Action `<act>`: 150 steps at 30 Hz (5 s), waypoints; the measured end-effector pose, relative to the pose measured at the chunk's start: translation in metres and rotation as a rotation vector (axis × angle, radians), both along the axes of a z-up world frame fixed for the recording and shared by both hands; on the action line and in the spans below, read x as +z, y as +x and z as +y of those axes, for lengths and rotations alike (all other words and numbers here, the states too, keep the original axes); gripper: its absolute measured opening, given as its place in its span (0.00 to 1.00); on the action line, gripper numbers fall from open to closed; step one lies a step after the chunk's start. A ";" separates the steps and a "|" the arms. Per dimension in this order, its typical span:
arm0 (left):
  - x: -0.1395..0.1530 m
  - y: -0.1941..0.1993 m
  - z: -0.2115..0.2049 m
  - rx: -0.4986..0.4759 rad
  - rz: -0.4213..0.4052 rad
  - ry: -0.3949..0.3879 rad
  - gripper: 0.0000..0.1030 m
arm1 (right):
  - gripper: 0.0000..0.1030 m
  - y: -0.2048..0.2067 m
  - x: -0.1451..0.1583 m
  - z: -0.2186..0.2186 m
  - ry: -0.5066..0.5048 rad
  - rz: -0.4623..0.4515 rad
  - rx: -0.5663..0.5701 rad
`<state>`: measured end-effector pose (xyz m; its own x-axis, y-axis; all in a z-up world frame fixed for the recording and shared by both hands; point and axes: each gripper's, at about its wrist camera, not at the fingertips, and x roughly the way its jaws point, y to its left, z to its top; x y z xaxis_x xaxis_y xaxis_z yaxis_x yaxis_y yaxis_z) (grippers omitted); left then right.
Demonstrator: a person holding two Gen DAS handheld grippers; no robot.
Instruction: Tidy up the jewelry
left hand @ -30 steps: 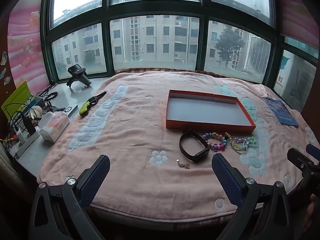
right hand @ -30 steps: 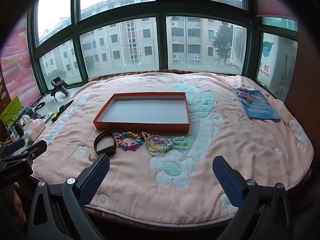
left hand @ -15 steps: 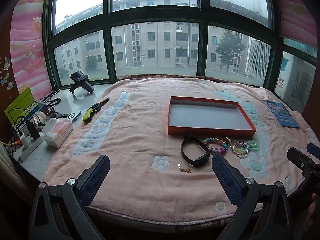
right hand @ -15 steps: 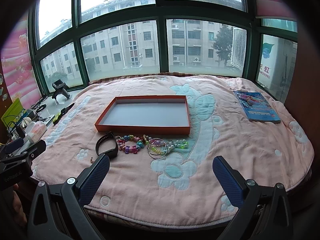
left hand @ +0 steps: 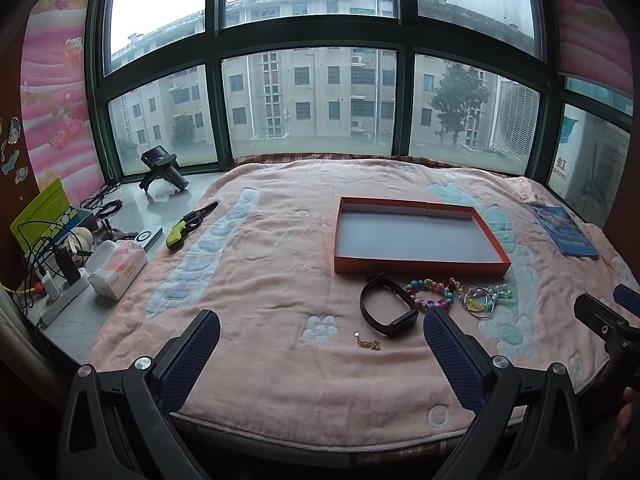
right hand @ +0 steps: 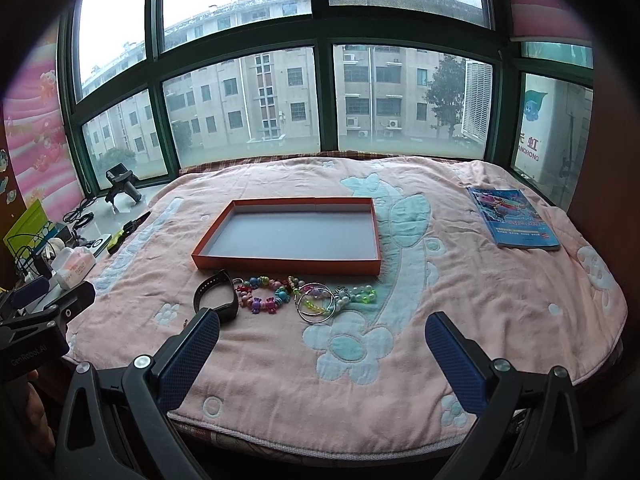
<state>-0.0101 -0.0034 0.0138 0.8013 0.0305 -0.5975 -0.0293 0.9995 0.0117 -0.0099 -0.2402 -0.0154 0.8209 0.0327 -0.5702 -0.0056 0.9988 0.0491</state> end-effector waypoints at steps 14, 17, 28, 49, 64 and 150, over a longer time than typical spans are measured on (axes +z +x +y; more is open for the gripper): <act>0.002 0.000 -0.002 -0.001 0.000 0.012 1.00 | 1.00 0.000 0.002 -0.001 0.009 0.002 -0.003; 0.002 0.000 -0.002 -0.002 0.000 0.013 1.00 | 1.00 0.000 0.001 -0.001 0.008 0.002 -0.004; 0.001 0.002 -0.002 -0.004 0.011 0.016 1.00 | 1.00 0.001 0.002 -0.001 0.009 0.004 -0.007; -0.003 0.014 -0.009 -0.021 0.025 0.024 1.00 | 1.00 0.003 -0.002 0.000 0.013 0.009 -0.003; -0.019 0.034 -0.004 -0.056 0.049 0.035 1.00 | 1.00 0.012 -0.012 0.000 0.013 0.034 0.011; -0.119 0.175 -0.092 0.057 0.341 0.043 0.54 | 0.69 0.110 -0.081 -0.048 0.147 0.268 0.128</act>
